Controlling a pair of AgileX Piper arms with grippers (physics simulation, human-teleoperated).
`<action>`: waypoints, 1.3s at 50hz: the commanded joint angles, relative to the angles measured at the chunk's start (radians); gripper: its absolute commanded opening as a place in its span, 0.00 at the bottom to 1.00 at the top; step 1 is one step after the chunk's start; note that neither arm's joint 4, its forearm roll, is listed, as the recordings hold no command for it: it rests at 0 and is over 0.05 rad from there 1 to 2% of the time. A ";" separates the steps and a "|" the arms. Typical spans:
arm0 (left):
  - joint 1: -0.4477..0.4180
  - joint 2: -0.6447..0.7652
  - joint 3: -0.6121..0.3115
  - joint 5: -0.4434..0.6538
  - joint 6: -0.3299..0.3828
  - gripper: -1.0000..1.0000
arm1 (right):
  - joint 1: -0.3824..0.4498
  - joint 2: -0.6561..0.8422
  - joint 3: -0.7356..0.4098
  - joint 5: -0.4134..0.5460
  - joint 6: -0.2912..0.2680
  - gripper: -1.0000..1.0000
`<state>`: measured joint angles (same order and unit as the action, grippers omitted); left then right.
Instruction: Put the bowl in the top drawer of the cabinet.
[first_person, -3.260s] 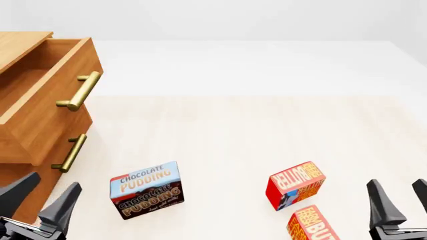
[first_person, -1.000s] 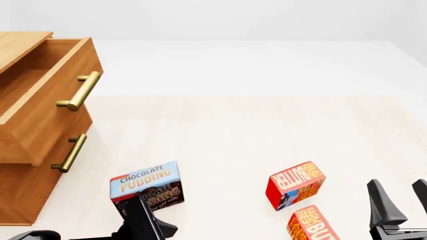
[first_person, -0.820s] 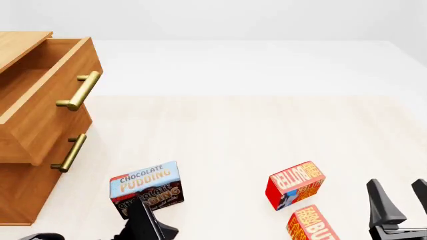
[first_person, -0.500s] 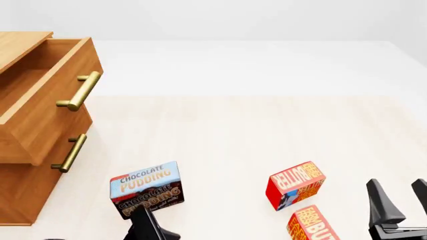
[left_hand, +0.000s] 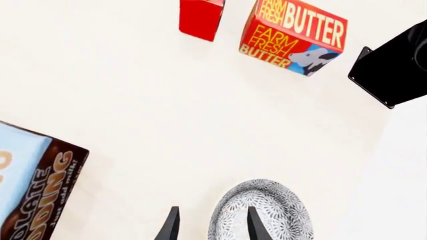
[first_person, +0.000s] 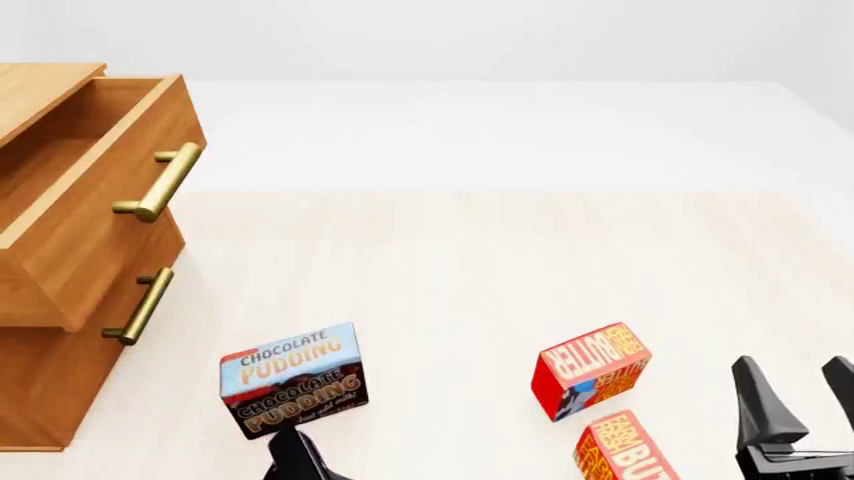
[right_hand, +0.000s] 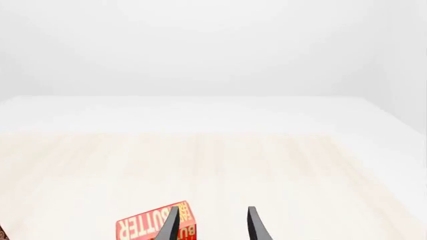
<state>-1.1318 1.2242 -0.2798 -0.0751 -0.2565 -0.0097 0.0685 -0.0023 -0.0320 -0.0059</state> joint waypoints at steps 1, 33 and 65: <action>-0.007 0.038 0.019 -0.057 -0.019 1.00 | -0.003 0.011 0.000 -0.006 -0.002 1.00; -0.022 0.119 0.040 -0.163 -0.054 1.00 | -0.007 0.030 0.001 -0.017 -0.006 1.00; -0.055 0.201 0.059 -0.272 -0.099 1.00 | -0.005 0.045 0.001 -0.026 -0.010 1.00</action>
<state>-1.1767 1.4028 -0.2257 -0.3149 -0.3414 -0.0155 0.1074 -0.0016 -0.0543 -0.0145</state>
